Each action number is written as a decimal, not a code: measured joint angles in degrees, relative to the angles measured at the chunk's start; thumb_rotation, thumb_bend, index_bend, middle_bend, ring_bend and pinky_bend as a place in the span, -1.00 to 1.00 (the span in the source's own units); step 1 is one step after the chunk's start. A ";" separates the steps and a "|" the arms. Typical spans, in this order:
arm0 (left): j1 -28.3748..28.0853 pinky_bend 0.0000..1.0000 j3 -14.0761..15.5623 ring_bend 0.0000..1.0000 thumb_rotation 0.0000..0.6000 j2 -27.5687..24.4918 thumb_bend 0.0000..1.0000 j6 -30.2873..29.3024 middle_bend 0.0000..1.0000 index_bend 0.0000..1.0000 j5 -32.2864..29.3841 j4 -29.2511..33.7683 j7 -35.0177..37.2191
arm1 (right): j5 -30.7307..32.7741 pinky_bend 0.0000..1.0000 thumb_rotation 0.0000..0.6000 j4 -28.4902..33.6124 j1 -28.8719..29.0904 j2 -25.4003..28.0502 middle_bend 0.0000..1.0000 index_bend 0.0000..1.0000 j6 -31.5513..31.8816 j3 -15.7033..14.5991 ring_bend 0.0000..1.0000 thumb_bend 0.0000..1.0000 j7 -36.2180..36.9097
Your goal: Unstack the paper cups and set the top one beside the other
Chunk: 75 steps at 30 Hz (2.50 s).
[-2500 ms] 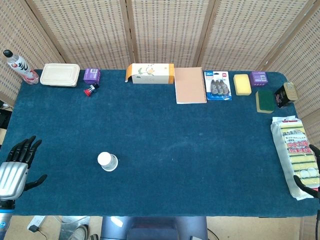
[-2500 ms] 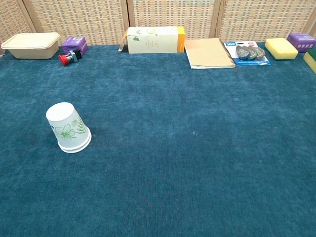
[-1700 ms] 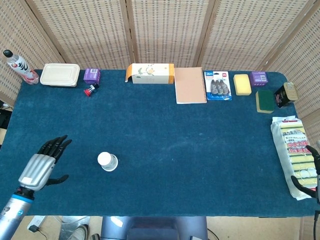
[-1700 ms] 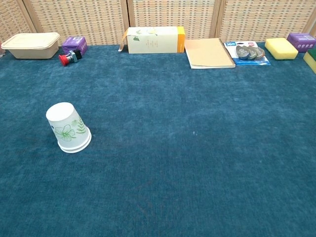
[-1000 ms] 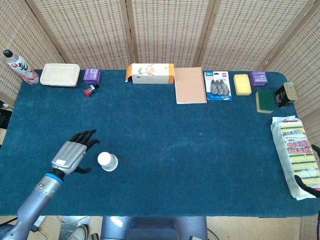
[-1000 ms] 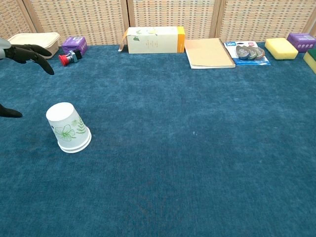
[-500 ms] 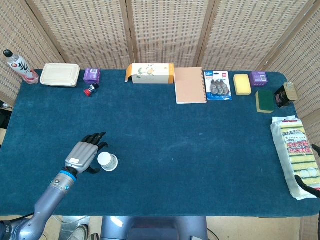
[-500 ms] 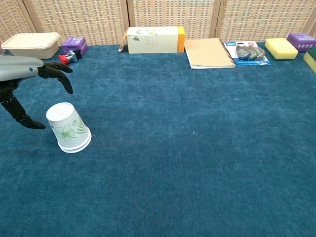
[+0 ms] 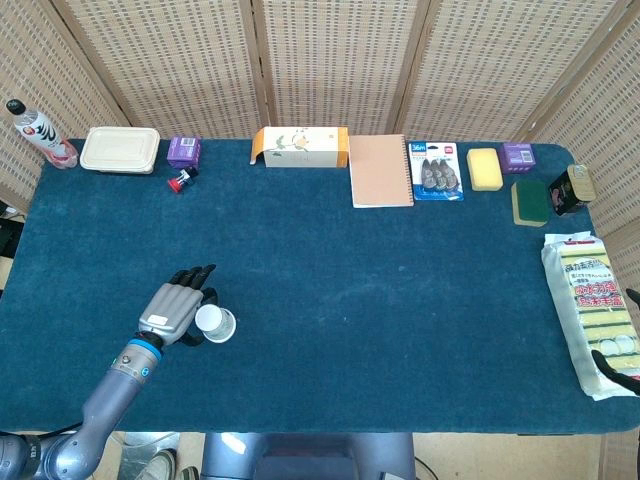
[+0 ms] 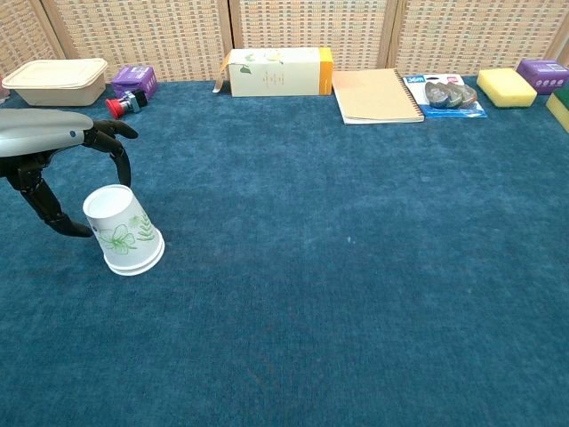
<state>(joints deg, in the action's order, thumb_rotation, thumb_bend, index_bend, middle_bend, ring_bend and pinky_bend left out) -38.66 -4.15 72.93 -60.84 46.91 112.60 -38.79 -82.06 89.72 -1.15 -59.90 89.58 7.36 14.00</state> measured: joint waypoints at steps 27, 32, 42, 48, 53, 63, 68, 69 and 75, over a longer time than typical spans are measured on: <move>0.56 -0.84 1.26 -1.00 1.00 -5.18 -0.55 -5.21 -1.00 -0.20 6.64 6.89 3.65 | -0.47 -1.00 1.00 0.35 -0.13 0.20 -1.00 -0.77 0.24 -0.15 -1.00 -0.47 0.38; 1.58 -0.84 1.17 -1.00 1.00 -5.59 -0.55 -5.16 -1.00 -0.20 11.13 5.64 8.25 | -0.44 -1.00 1.00 0.30 -0.07 0.16 -0.99 -0.78 0.13 -0.15 -1.00 -0.47 0.27; 4.00 -0.84 0.58 -1.00 1.00 -10.26 -0.55 -4.82 -1.00 -0.20 15.46 5.91 16.96 | -0.14 -1.00 1.00 0.09 0.02 0.12 -0.99 -0.78 -0.16 -0.06 -1.00 -0.47 0.38; 7.77 -0.84 0.54 -1.00 1.00 -18.21 -0.55 -6.43 -1.00 -0.20 21.03 7.31 25.83 | -0.46 -1.00 1.00 0.35 0.12 -0.04 -1.00 -0.77 -0.20 -0.24 -1.00 -0.47 -0.44; 10.20 -0.84 1.40 -1.00 1.00 -21.26 -0.55 -6.63 -1.00 -0.20 23.36 6.26 28.81 | -0.79 -1.00 1.00 0.64 0.13 -0.17 -1.00 -0.77 -0.11 -0.44 -1.00 -0.47 -1.19; 9.68 -0.84 2.74 -1.00 1.00 -12.56 -0.54 -1.14 -1.00 -0.20 20.56 -3.35 27.97 | -0.65 -1.00 1.00 0.82 0.40 -0.43 -1.00 -0.77 -0.65 -0.58 -1.00 -0.47 -2.10; 9.15 -0.84 2.77 -1.00 1.00 -7.98 -0.54 0.66 -1.00 -0.20 18.84 -7.97 27.39 | -0.40 -1.00 1.00 0.60 0.49 -0.38 -1.00 -0.78 -0.94 -0.51 -1.00 -0.47 -1.73; 9.06 -0.84 2.68 -1.00 1.00 -7.11 -0.54 0.76 -1.00 -0.20 18.30 -8.80 26.93 | -0.38 -1.00 1.00 0.57 0.50 -0.37 -1.00 -0.78 -0.99 -0.51 -1.00 -0.47 -1.64; 8.46 -0.84 2.01 -1.00 1.00 -4.37 -0.54 1.09 -1.00 -0.20 15.68 -10.66 24.10 | -0.39 -1.00 1.00 0.44 0.63 -0.37 -1.00 -0.77 -1.25 -0.54 -1.00 -0.47 -1.43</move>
<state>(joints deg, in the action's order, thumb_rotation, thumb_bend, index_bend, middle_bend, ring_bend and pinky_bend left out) -30.19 -2.14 68.56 -59.75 62.60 101.94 -14.69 -82.45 90.16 -0.52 -60.27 88.33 6.82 12.57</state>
